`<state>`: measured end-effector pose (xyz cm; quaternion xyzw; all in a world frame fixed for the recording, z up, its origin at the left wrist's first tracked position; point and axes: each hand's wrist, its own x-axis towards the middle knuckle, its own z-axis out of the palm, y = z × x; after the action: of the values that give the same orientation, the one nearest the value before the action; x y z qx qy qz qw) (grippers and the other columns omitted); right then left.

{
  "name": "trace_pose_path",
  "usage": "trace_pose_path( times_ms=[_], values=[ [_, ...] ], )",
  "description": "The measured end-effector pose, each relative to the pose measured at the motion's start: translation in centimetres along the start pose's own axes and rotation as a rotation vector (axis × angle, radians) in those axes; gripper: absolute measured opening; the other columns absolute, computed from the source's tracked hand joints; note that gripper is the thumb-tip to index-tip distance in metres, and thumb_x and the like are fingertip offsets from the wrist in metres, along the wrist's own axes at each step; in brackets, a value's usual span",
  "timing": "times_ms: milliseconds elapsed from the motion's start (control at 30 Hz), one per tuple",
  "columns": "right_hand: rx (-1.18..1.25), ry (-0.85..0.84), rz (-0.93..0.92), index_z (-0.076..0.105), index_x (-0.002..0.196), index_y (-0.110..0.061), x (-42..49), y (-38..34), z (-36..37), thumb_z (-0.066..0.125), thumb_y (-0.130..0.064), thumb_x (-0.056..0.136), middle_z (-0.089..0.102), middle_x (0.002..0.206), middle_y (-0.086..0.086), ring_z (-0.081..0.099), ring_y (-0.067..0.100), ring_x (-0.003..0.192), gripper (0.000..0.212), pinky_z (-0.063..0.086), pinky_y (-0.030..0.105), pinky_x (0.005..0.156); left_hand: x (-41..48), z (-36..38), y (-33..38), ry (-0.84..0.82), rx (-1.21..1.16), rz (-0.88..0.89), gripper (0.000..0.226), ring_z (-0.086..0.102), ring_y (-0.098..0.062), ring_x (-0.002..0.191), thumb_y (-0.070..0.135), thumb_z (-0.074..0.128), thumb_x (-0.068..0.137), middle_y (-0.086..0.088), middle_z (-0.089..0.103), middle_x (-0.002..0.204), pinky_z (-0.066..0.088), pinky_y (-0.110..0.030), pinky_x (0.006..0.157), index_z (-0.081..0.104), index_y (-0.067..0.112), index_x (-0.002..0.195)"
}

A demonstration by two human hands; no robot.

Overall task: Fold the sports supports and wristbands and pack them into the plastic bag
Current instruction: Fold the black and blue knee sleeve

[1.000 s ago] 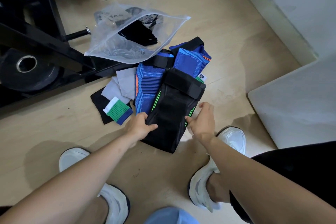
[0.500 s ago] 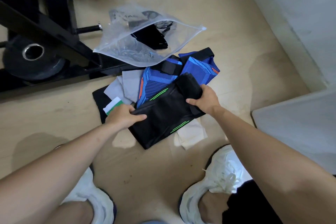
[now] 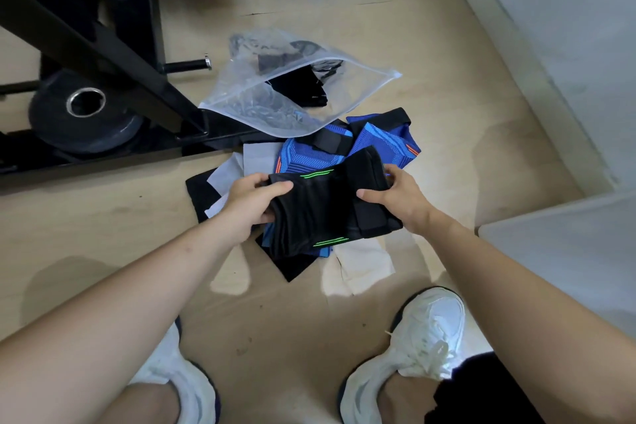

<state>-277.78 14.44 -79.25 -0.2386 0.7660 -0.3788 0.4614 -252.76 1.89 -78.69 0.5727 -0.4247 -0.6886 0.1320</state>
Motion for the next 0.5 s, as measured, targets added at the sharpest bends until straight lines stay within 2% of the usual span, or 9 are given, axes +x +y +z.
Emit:
trace_pose_path(
  times_ms=[67, 167, 233, 300, 367, 433, 500],
  values=[
    [0.094, -0.053, 0.008, 0.061, 0.119, -0.013, -0.8, -0.3, 1.1, 0.086, -0.012, 0.073, 0.069, 0.113, 0.013, 0.071, 0.028, 0.099, 0.053, 0.061, 0.040, 0.084, -0.1, 1.8, 0.5, -0.010, -0.023, 0.008, 0.031, 0.069, -0.017, 0.090, 0.022, 0.078, 0.086, -0.006, 0.070, 0.101, 0.059, -0.028, 0.057, 0.067, 0.006, 0.110],
    [0.105, -0.090, -0.050, 0.067, 0.113, -0.018, -1.9, -0.3, 2.5, 0.082, -0.010, 0.075, 0.069, 0.109, 0.020, 0.069, 0.037, 0.100, 0.042, 0.058, 0.048, 0.089, -0.2, 4.6, 0.8, -0.034, -0.093, -0.001, 0.021, 0.068, -0.017, 0.086, 0.018, 0.076, 0.088, -0.009, 0.067, 0.103, 0.056, -0.024, 0.052, 0.062, 0.010, 0.102],
    [0.098, -0.133, -0.085, 0.069, 0.112, -0.022, -2.4, -0.3, 3.2, 0.078, -0.013, 0.075, 0.065, 0.095, 0.018, 0.068, 0.040, 0.097, 0.039, 0.055, 0.053, 0.092, -0.2, 6.2, 0.7, -0.047, -0.163, -0.011, 0.023, 0.071, -0.023, 0.094, 0.017, 0.076, 0.088, -0.014, 0.068, 0.112, 0.058, -0.027, 0.054, 0.060, 0.011, 0.104],
    [0.108, -0.163, -0.080, 0.070, 0.113, -0.024, -2.7, -0.4, 3.4, 0.070, -0.012, 0.077, 0.061, 0.091, 0.015, 0.067, 0.039, 0.096, 0.038, 0.053, 0.054, 0.096, 0.1, 7.3, 0.5, -0.044, -0.185, 0.000, 0.029, 0.072, -0.026, 0.099, 0.020, 0.077, 0.088, -0.015, 0.068, 0.118, 0.060, -0.030, 0.059, 0.059, 0.010, 0.108],
    [0.141, -0.188, -0.024, 0.071, 0.112, -0.024, -3.1, -0.8, 3.5, 0.065, -0.012, 0.082, 0.063, 0.098, 0.020, 0.066, 0.037, 0.100, 0.033, 0.054, 0.049, 0.093, 0.3, 7.6, 0.4, -0.064, -0.175, 0.007, 0.029, 0.074, -0.024, 0.097, 0.026, 0.076, 0.089, -0.013, 0.070, 0.117, 0.061, -0.032, 0.065, 0.061, 0.011, 0.108],
    [0.167, -0.178, 0.007, 0.071, 0.112, -0.024, -3.5, -1.1, 3.4, 0.068, -0.021, 0.088, 0.069, 0.109, 0.014, 0.069, 0.023, 0.100, 0.024, 0.055, 0.037, 0.086, 0.2, 7.6, 0.5, -0.142, -0.184, -0.022, 0.029, 0.075, -0.025, 0.092, 0.036, 0.069, 0.094, -0.011, 0.074, 0.110, 0.061, -0.034, 0.071, 0.064, 0.012, 0.110],
    [0.087, -0.114, -0.046, 0.069, 0.110, -0.026, -3.5, -0.8, 3.5, 0.080, -0.036, 0.079, 0.069, 0.110, 0.005, 0.068, 0.018, 0.103, 0.035, 0.055, 0.033, 0.088, -0.2, 7.2, 0.8, -0.230, -0.215, -0.073, 0.034, 0.076, -0.027, 0.090, 0.043, 0.058, 0.099, -0.010, 0.076, 0.102, 0.061, -0.039, 0.077, 0.068, 0.012, 0.111]
  ],
)
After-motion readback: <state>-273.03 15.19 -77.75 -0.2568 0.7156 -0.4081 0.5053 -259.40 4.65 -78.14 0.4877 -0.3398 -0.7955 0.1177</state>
